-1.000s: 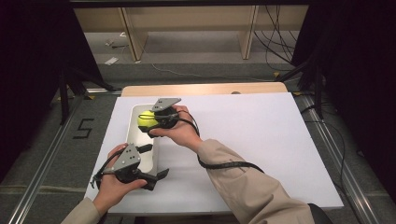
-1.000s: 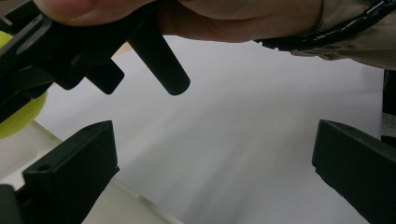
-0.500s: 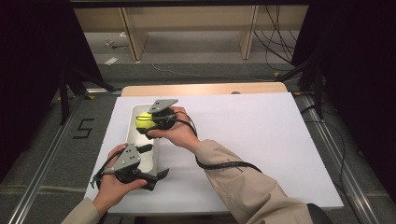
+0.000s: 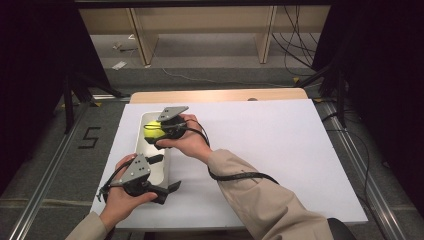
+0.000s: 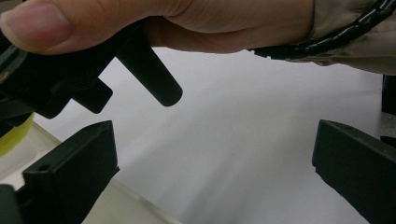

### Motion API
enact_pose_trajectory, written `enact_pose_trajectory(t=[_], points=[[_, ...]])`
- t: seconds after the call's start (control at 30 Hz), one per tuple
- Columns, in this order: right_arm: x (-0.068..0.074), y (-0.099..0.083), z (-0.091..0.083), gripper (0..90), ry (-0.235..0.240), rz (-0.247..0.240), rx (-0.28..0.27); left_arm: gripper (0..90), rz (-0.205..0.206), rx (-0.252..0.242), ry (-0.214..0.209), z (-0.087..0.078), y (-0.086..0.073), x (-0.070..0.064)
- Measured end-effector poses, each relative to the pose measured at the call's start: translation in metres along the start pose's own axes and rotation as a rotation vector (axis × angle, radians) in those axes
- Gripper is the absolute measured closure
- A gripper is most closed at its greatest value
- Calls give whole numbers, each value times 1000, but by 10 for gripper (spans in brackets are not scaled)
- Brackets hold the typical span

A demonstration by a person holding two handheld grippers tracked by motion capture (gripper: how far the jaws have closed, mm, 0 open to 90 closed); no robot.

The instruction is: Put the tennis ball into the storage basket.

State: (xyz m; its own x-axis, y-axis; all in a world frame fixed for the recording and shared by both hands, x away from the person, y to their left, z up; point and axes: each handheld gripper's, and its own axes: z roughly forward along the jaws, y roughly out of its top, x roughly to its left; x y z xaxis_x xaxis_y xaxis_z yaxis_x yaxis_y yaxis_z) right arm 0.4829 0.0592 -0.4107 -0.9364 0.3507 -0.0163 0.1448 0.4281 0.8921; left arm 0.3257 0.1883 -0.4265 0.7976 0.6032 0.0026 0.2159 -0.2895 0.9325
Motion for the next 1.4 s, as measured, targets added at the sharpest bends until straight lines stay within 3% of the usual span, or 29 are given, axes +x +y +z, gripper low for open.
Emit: enact_pose_trajectory(t=[1.4], points=[[4,1,14,268,43,-19,42,0,10,3,-1,0,0,-1]])
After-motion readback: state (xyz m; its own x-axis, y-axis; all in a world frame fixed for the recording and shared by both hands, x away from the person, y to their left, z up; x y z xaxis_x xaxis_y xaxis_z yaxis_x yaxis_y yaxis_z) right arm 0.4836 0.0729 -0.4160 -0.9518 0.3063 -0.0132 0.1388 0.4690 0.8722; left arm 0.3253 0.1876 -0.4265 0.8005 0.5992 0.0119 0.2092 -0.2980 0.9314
